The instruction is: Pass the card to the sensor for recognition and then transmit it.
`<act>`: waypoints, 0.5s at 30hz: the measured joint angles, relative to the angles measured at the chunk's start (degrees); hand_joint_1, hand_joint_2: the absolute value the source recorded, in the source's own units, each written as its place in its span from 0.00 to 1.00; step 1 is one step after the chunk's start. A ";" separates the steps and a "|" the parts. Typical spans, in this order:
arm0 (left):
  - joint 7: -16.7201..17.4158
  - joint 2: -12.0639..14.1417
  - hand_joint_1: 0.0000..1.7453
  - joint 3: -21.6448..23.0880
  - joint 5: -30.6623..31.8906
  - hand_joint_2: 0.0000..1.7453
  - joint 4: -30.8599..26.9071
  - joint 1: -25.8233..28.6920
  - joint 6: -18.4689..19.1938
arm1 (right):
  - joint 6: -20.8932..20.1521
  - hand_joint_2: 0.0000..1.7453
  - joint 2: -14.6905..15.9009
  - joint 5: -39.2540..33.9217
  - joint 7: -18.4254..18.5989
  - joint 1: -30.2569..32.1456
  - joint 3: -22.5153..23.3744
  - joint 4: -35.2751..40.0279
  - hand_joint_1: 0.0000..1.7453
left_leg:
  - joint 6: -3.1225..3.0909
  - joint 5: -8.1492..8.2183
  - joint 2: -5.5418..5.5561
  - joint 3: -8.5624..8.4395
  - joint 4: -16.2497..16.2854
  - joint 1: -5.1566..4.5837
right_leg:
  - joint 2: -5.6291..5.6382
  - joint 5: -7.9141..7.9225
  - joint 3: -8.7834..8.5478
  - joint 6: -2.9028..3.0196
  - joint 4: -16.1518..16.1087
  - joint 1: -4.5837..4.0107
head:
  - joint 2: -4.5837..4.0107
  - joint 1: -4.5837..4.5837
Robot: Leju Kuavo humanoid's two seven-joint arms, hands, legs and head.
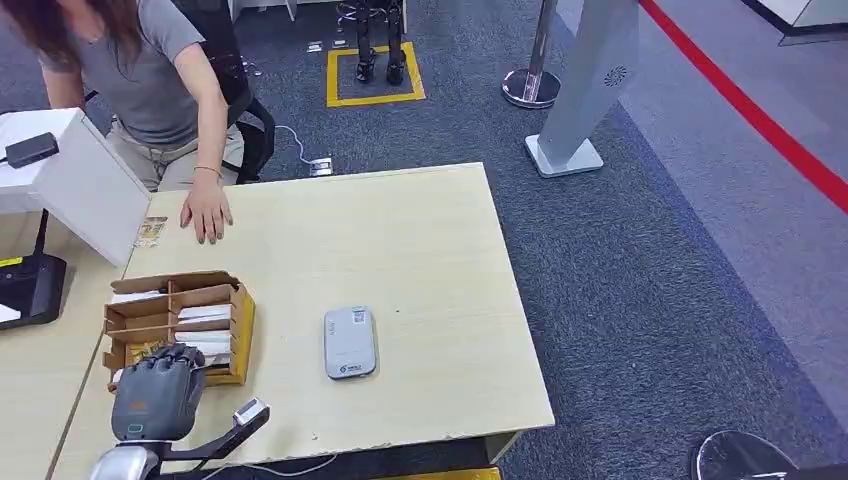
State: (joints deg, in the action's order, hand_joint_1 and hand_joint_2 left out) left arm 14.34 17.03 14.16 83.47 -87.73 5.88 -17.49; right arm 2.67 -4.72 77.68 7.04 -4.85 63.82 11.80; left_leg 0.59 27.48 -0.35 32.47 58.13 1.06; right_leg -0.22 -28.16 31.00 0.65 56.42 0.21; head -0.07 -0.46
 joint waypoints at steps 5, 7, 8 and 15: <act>0.59 -0.02 1.00 0.00 0.52 1.00 0.00 -0.16 0.07 | 0.00 0.00 0.00 0.37 0.04 0.00 0.00 0.00 0.00 | 0.00 0.00 0.00 0.00 0.00 0.00 | 0.00 0.00 0.00 0.00 0.00 0.00 | 0.00 0.00; 0.61 -0.02 1.00 0.00 0.52 1.00 0.00 -0.21 0.07 | 0.00 0.00 0.00 0.46 0.04 0.00 0.00 0.00 0.00 | 0.00 0.00 0.00 0.00 0.00 0.00 | 0.00 0.00 0.00 0.00 0.00 0.00 | 0.00 0.00; 0.61 -0.02 1.00 0.00 0.52 1.00 0.00 -0.23 0.07 | 0.00 0.00 0.00 0.48 0.04 0.00 0.00 0.00 0.00 | 0.00 0.00 0.00 0.00 0.00 0.00 | 0.00 0.00 0.00 0.00 0.00 0.00 | 0.00 0.00; 0.90 -0.11 1.00 0.00 0.72 1.00 0.00 -0.63 0.59 | -0.07 0.00 0.00 0.74 0.13 0.00 0.00 0.00 0.00 | 0.00 0.00 0.00 0.00 0.00 0.00 | 0.00 0.00 0.00 0.00 0.00 0.00 | 0.00 0.00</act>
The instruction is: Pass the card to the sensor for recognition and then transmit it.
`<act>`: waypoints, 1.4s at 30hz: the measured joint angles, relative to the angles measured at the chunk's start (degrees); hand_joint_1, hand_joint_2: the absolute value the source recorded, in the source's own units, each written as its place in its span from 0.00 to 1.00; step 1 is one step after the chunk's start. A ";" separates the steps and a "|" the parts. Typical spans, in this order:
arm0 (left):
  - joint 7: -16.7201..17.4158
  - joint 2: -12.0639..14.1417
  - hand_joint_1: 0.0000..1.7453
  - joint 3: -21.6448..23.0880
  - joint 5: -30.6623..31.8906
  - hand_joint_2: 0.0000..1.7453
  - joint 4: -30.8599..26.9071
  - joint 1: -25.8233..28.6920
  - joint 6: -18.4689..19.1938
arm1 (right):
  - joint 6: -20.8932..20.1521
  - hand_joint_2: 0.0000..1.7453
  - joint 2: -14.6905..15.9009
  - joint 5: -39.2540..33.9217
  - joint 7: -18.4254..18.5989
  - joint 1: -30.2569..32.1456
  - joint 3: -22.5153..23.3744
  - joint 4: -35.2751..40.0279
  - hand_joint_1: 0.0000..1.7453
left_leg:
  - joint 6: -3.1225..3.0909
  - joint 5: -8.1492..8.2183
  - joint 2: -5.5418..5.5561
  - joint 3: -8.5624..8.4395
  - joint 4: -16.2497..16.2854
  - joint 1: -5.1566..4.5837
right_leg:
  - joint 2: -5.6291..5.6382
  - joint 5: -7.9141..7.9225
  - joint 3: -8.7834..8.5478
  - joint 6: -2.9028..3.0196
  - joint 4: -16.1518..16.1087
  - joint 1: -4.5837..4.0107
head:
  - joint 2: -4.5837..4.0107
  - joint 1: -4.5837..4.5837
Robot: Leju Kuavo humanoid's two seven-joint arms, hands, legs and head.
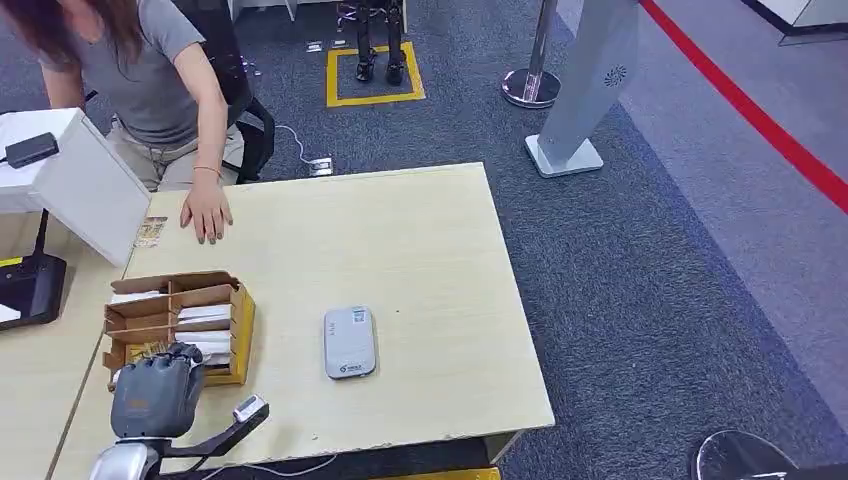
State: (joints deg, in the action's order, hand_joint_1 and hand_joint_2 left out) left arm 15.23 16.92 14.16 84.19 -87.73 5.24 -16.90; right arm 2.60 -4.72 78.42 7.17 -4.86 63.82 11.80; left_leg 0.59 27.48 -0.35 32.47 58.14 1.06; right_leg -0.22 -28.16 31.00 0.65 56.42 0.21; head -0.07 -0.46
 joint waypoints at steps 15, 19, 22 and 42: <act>-5.51 3.06 1.00 0.31 -3.98 1.00 -12.38 -8.52 -5.64 | -0.13 0.00 -0.09 -0.04 -0.98 -0.04 0.00 0.00 0.00 | -0.01 -0.04 0.01 0.00 0.02 0.02 | -0.02 0.06 -0.01 0.04 0.02 -0.01 | 0.00 -0.02; -6.12 4.04 1.00 0.31 -3.61 1.00 -18.19 -10.87 -6.95 | -0.13 0.00 -0.31 -0.04 -1.36 -0.09 0.00 -0.02 0.00 | -0.01 -0.03 -0.02 -0.01 0.02 0.01 | 0.00 0.06 -0.02 0.04 0.01 -0.01 | 0.00 -0.02; -6.19 4.44 1.00 0.33 -3.30 1.00 -20.04 -11.12 -7.15 | -0.13 0.00 -0.33 -0.04 -1.38 -0.10 0.00 -0.02 0.00 | -0.01 -0.03 -0.01 -0.01 0.02 0.01 | 0.00 0.05 -0.01 0.05 0.01 -0.01 | 0.00 0.00; -12.33 8.41 1.00 -3.71 -0.52 1.00 19.49 -41.52 -13.16 | -3.06 0.00 -0.94 6.47 1.22 -3.55 -5.23 -0.04 0.00 | 0.20 -0.49 -0.07 0.13 0.01 0.05 | 0.10 0.46 0.27 0.20 0.16 -0.04 | 0.00 0.09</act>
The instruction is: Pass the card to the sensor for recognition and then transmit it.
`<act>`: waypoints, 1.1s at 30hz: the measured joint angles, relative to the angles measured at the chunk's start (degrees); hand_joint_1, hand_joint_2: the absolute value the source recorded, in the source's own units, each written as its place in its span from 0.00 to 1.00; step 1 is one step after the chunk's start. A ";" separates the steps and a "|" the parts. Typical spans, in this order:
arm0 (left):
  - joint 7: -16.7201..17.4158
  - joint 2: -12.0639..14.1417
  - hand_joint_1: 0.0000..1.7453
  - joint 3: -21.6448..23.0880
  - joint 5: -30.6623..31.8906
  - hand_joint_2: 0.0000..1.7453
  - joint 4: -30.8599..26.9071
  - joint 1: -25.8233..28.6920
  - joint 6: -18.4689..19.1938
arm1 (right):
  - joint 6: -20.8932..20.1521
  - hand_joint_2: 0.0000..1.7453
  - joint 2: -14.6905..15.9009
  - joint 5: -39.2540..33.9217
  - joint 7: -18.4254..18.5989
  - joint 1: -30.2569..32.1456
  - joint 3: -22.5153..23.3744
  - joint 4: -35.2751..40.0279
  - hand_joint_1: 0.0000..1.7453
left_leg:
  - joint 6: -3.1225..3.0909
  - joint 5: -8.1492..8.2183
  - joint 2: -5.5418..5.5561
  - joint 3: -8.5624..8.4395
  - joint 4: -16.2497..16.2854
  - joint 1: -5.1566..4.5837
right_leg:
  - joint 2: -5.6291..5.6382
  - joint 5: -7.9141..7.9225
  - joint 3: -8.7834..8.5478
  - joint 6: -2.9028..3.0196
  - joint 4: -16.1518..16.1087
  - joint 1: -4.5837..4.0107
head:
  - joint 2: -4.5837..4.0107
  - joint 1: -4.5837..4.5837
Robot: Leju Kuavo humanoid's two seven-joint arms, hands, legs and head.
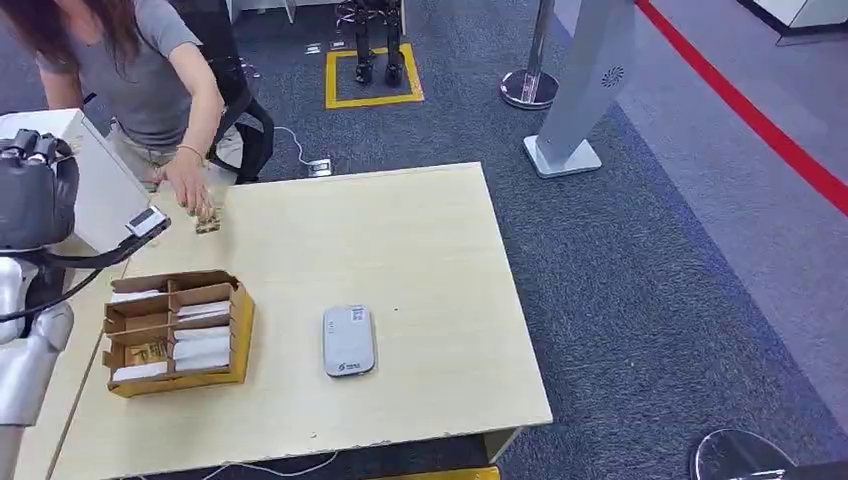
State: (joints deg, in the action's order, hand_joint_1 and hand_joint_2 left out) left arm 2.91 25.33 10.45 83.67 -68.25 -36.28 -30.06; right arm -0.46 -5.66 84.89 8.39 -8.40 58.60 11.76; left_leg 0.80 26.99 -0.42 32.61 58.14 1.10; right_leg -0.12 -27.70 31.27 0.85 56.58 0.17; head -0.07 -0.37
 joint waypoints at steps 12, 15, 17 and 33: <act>-0.02 -2.80 1.00 5.33 2.21 1.00 13.30 -6.31 -2.97 | -0.31 0.00 -0.09 0.50 0.04 -0.40 -2.08 0.00 0.00 | -0.01 0.01 -0.02 0.04 0.01 -0.01 | 0.03 0.00 0.04 0.00 -0.03 0.02 | 0.00 0.07; -0.02 -3.34 1.00 5.90 2.23 1.00 14.33 -6.76 -2.97 | -0.31 0.00 -0.09 0.52 0.04 -0.39 -2.16 0.00 0.00 | 0.00 0.01 -0.03 0.03 0.01 -0.01 | 0.03 0.00 0.04 0.00 -0.01 0.01 | 0.00 0.07; -0.02 -3.63 1.00 6.10 2.23 1.00 14.65 -6.86 -2.97 | -0.31 0.00 -0.09 0.50 0.04 -0.38 -2.21 0.00 0.00 | 0.00 0.01 -0.03 0.03 0.01 -0.01 | 0.03 0.01 0.04 0.00 -0.01 0.01 | 0.00 0.04; 0.46 -4.50 0.00 7.19 2.38 1.00 14.74 -6.32 -5.03 | -0.26 0.00 -0.09 0.09 -0.37 -0.35 -2.47 0.00 0.00 | 0.00 0.01 -0.01 0.05 0.01 -0.01 | 0.02 0.00 0.04 0.00 -0.01 0.01 | 0.00 0.07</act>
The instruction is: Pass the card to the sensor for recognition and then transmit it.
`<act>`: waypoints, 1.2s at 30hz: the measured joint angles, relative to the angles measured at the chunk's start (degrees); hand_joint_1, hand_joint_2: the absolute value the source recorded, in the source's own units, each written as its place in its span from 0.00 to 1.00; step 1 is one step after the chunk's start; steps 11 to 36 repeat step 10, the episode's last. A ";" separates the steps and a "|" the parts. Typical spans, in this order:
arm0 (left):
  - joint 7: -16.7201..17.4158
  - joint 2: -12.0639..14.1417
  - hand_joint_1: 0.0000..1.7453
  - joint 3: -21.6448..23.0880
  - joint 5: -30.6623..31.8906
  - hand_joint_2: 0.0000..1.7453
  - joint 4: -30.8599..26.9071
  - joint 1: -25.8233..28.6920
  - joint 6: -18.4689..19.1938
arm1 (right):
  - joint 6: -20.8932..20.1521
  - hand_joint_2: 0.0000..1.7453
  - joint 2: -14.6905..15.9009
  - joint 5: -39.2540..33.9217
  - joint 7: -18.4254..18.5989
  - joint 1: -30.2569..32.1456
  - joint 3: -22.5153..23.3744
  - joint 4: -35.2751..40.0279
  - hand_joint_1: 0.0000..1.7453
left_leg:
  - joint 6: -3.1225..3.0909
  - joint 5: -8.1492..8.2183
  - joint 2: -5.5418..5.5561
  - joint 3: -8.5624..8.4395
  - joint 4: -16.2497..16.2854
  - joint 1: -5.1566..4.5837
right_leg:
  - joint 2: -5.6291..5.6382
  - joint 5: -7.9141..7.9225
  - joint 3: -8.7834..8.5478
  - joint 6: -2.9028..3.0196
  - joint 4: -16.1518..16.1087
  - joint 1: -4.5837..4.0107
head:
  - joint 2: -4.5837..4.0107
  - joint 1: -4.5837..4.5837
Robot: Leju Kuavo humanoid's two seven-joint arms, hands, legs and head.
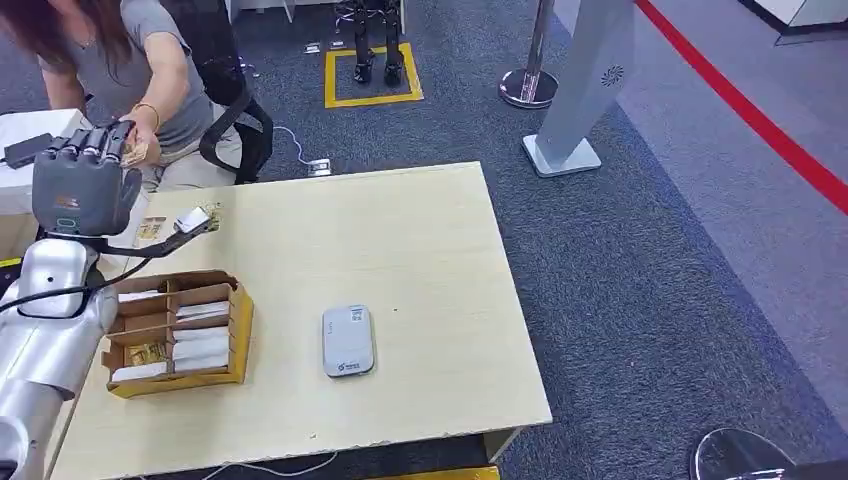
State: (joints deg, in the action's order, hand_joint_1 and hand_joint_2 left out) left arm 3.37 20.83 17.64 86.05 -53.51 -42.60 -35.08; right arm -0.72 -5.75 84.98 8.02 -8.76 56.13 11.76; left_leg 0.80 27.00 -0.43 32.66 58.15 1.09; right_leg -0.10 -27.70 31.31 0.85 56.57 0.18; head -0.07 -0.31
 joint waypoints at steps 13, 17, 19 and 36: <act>0.26 0.11 0.00 -0.02 0.20 1.00 -9.43 6.00 -0.85 | 0.13 0.00 0.00 -0.72 0.00 0.41 0.00 0.00 0.00 | 0.00 0.01 0.00 0.01 -0.01 0.00 | 0.00 -0.01 -0.01 0.00 0.00 0.00 | 0.00 -0.02; 0.26 0.11 0.00 -0.02 0.20 1.00 -9.43 6.00 -0.85 | 0.13 0.00 0.00 -0.72 0.00 0.41 0.00 0.00 0.00 | 0.00 0.01 0.00 0.01 -0.01 0.00 | 0.00 -0.01 -0.01 0.00 0.00 0.00 | 0.00 -0.02; 0.26 0.11 0.00 -0.02 0.20 1.00 -9.43 6.00 -0.85 | 0.13 0.00 0.00 -0.72 0.00 0.41 0.00 0.00 0.00 | 0.00 0.01 0.00 0.01 -0.01 0.00 | 0.00 -0.01 -0.01 0.00 0.00 0.00 | 0.00 -0.02; 0.26 0.11 0.00 -0.02 0.20 1.00 -9.43 6.00 -0.85 | 0.13 0.00 0.00 -0.72 0.00 0.41 0.00 0.00 0.00 | 0.00 0.01 0.00 0.01 -0.01 0.00 | 0.00 -0.01 -0.01 0.00 0.00 0.00 | 0.00 -0.02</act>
